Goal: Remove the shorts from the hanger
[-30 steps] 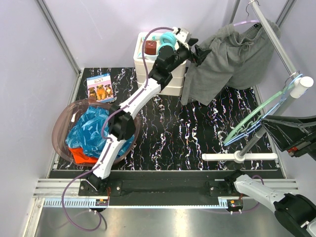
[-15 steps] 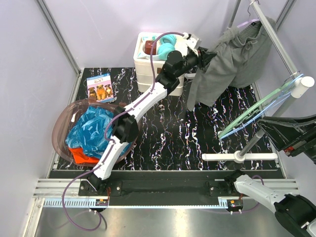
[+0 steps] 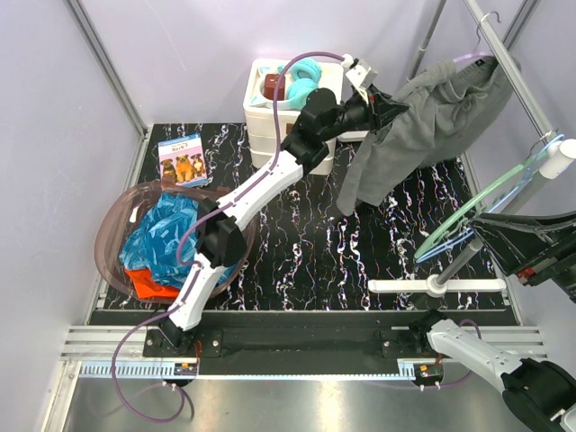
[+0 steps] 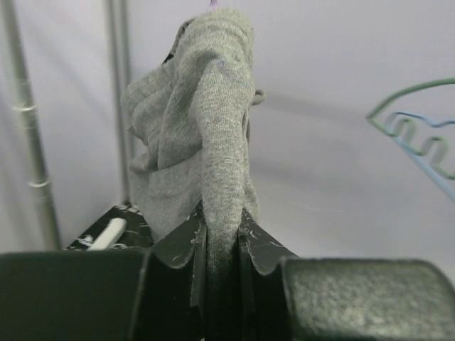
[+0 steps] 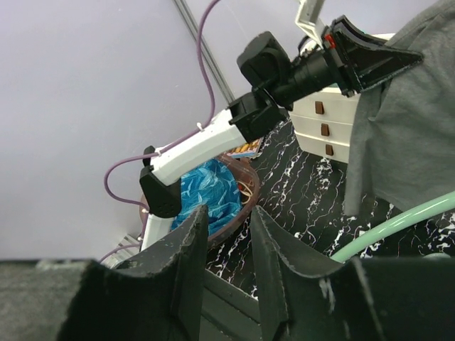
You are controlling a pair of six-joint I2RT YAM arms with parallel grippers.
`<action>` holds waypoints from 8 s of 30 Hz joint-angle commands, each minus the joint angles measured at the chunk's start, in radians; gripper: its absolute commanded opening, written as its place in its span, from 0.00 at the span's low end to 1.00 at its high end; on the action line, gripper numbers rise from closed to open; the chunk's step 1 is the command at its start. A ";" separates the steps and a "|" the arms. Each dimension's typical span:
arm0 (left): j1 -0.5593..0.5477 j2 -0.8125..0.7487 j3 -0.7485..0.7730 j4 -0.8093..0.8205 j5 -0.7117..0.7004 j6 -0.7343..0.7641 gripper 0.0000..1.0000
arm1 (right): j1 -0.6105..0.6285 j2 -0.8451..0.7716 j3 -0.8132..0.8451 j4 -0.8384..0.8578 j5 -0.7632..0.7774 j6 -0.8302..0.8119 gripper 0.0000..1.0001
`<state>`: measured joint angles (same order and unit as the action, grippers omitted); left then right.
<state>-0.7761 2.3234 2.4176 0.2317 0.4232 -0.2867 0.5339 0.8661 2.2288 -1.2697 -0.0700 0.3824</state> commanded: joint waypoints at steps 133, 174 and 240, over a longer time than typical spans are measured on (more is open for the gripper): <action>-0.057 -1.650 -1.102 -0.904 -0.420 -0.275 0.00 | 0.001 0.174 -0.495 0.661 0.334 0.147 0.00; -0.055 -1.169 -0.384 -1.054 -0.317 -0.108 0.77 | 0.001 0.169 -0.571 0.733 0.009 -0.226 0.00; -0.005 -1.179 -0.587 -1.242 -0.929 -0.088 0.00 | 0.001 -0.105 -0.822 0.891 0.198 -0.234 0.00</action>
<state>-0.8814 1.2701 1.8606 -0.9363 -0.3176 -0.5026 0.5652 0.8326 1.3647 -0.4885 -0.0204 0.1860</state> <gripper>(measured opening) 0.024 0.116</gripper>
